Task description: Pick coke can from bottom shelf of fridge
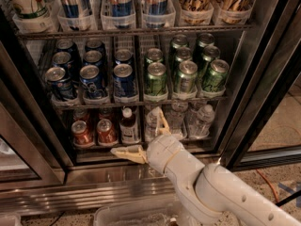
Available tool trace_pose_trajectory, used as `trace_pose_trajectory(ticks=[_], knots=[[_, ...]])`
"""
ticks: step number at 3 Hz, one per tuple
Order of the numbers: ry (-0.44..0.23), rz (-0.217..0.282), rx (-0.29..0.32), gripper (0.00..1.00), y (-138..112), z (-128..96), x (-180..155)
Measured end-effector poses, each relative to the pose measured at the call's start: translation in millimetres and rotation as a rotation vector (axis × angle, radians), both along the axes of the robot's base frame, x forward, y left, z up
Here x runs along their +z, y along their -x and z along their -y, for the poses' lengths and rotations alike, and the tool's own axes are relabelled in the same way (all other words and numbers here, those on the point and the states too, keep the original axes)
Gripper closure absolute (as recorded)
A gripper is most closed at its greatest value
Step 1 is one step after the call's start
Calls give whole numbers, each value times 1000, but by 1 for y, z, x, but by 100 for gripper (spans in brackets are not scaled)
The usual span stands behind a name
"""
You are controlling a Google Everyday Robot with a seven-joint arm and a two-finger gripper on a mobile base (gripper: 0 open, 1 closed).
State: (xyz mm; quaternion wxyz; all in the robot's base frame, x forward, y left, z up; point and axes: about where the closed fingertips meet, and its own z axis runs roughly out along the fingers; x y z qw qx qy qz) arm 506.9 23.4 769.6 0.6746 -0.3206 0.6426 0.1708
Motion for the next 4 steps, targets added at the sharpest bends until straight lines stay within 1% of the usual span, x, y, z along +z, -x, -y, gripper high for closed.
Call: trace_pose_trajectory(ticks=[1, 2, 3, 4], knots=[[-16, 30, -23, 0, 13, -14, -27], [-39, 22, -48, 0, 19, -25, -55], [-52, -6, -58, 0, 22, -33, -79], [-60, -106, 0, 0, 19, -45, -112]])
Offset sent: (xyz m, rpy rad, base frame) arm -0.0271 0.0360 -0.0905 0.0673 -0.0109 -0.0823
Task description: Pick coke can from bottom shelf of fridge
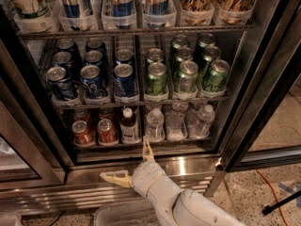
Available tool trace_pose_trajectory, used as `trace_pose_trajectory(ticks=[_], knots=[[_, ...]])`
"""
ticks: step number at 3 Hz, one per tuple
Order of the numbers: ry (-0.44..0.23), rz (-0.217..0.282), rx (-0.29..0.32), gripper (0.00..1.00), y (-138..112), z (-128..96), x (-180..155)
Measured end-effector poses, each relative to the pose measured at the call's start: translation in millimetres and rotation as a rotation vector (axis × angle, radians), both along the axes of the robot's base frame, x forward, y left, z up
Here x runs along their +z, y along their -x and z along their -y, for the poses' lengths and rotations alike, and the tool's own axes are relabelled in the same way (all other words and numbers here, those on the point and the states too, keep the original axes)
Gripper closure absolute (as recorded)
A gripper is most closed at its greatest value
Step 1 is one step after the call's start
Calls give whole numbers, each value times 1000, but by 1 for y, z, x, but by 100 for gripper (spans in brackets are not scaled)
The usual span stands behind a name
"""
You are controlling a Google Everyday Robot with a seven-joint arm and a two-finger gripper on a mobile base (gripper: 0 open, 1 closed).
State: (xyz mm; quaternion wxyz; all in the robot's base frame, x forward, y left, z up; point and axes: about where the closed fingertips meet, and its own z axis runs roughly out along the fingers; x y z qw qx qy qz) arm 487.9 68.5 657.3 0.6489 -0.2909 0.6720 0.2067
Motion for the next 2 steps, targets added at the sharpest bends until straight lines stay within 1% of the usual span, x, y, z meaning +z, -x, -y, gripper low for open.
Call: trace_pose_trajectory(ticks=[1, 2], knots=[[0, 0, 0, 0, 0, 0, 0], [-1, 1, 28, 0, -4, -12, -7]])
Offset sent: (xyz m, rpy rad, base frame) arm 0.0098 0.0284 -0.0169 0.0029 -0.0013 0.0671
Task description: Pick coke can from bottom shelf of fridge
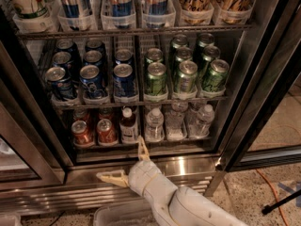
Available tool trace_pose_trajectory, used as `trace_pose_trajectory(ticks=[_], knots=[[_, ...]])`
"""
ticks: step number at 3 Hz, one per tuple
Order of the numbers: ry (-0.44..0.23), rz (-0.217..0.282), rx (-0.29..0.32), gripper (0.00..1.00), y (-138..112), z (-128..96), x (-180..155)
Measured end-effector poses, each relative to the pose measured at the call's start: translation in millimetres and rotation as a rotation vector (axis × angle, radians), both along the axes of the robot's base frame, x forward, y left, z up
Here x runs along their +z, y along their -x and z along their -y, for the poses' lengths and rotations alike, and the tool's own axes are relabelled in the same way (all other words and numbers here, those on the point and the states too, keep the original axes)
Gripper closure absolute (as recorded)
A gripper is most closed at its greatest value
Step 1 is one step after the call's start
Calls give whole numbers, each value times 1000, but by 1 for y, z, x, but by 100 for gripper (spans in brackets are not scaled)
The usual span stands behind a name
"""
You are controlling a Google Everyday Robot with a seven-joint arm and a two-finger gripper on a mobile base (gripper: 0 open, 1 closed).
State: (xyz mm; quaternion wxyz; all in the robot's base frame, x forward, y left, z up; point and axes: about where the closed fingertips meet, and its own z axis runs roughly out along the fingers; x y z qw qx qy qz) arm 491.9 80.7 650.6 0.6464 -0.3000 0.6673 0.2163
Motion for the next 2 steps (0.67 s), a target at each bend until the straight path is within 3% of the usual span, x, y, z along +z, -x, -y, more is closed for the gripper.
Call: trace_pose_trajectory(ticks=[2], knots=[[-110, 40, 41, 0, -17, -62, -7]])
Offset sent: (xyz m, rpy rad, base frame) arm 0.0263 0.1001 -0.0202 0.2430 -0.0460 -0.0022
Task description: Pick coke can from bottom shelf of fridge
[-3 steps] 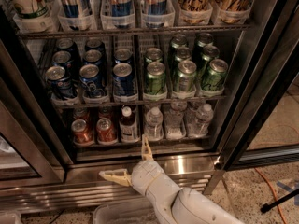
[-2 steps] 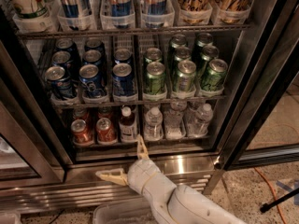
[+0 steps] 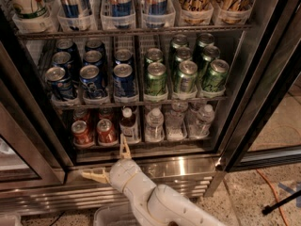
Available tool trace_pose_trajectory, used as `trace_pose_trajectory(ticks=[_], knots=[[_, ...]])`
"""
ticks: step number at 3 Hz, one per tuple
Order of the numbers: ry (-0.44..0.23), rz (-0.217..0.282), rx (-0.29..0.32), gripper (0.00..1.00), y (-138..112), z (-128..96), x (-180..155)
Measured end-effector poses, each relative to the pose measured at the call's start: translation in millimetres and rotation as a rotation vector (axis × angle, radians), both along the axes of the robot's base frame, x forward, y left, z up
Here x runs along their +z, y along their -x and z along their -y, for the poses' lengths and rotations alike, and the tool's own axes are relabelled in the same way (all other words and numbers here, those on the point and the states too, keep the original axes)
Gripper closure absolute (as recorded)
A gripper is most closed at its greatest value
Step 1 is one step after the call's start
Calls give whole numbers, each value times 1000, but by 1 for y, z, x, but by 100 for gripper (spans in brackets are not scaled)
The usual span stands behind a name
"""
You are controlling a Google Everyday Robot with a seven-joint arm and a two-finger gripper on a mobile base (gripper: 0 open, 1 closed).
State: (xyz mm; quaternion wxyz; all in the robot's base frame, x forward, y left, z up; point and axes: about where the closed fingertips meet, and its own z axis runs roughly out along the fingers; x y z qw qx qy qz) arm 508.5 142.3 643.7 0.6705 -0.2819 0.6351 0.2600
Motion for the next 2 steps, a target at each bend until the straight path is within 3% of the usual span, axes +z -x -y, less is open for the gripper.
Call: trace_pose_trajectory(ticks=[1, 2], knots=[[-92, -10, -35, 0, 1, -29, -2], [-129, -14, -71, 0, 5, -48, -9]])
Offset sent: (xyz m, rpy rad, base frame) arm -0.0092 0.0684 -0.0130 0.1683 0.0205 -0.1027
